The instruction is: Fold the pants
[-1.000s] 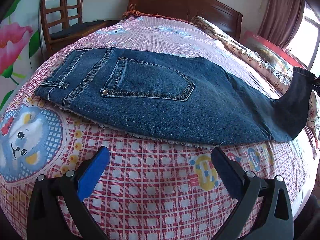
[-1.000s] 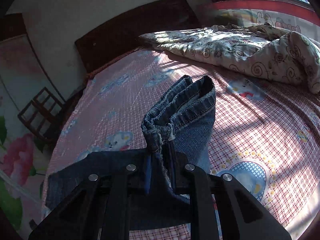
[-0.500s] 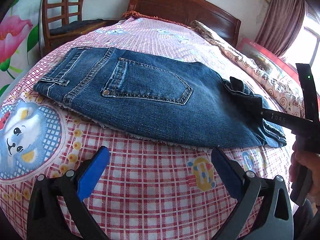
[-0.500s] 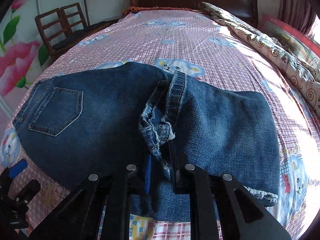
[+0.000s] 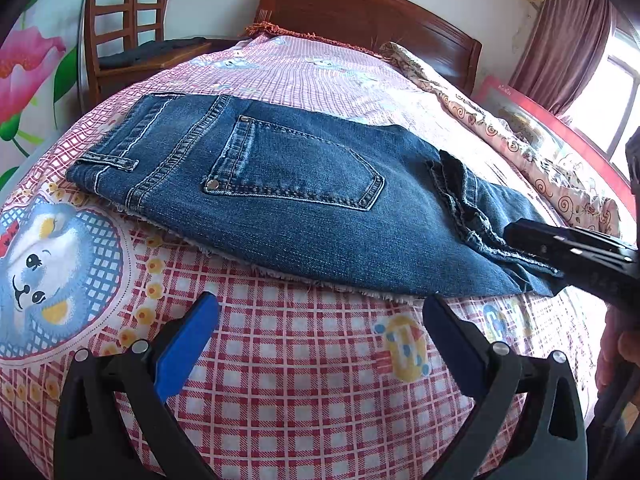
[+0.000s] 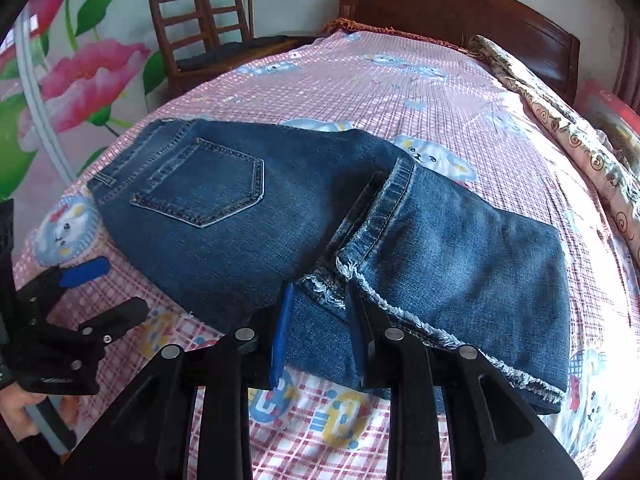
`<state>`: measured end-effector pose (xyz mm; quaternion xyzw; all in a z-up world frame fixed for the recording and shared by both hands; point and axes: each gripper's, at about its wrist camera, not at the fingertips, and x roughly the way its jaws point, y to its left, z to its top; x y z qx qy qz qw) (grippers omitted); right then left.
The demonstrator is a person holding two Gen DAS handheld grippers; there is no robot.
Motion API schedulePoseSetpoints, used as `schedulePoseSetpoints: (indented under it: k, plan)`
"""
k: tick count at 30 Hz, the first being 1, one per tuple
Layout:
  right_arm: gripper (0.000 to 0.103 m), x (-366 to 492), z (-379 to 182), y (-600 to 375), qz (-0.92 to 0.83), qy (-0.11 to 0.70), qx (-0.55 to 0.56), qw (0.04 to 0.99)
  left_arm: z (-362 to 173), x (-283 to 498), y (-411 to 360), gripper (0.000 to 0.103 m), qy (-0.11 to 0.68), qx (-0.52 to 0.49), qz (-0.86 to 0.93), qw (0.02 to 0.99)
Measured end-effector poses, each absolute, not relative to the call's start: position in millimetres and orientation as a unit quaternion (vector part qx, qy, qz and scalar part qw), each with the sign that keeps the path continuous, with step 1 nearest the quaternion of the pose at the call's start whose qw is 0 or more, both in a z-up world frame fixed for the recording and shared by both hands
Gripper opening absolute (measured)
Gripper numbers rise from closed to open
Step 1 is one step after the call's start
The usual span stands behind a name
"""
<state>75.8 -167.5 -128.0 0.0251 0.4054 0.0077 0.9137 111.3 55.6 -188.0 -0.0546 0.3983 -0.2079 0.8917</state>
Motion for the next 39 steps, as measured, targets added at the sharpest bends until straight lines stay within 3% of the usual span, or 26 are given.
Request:
schedulePoseSetpoints:
  k: [6,8,10,12,14,16,21,25,29,39]
  plan:
    - [0.026,122,-136,-243,-0.133,0.395,0.110,0.902,-188,112,55,0.101,0.399,-0.051,-0.206,0.892]
    - [0.026,140,-154,-227,-0.121,0.424,0.073,0.895,-188,112,53,0.101,0.401,-0.047,-0.203,0.892]
    - [0.026,147,-182,-194,-0.113,0.458,-0.031,0.881,-187,112,52,0.101,0.402,-0.047,-0.203,0.892]
    - [0.026,139,-193,-162,-0.135,0.427,-0.148,0.882,-184,113,56,0.101,0.405,-0.056,-0.207,0.889]
    - [0.023,140,-190,-173,-0.127,0.436,-0.118,0.883,-177,117,65,0.101,0.414,-0.074,-0.199,0.885]
    - [0.023,143,-185,-193,-0.109,0.450,-0.047,0.885,-171,124,93,0.101,0.412,-0.137,-0.182,0.882]
    - [0.023,143,-187,-186,-0.105,0.445,-0.080,0.885,-175,162,177,0.101,0.393,-0.371,-0.165,0.825]
    - [0.023,145,-185,-190,-0.105,0.448,-0.056,0.886,-189,187,209,0.101,0.381,-0.468,-0.152,0.782]
    - [0.023,144,-187,-188,-0.104,0.447,-0.057,0.887,-202,203,218,0.101,0.371,-0.518,-0.150,0.756]
    - [0.023,144,-185,-192,-0.101,0.449,-0.035,0.887,-207,241,203,0.101,0.422,-0.507,-0.025,0.752]
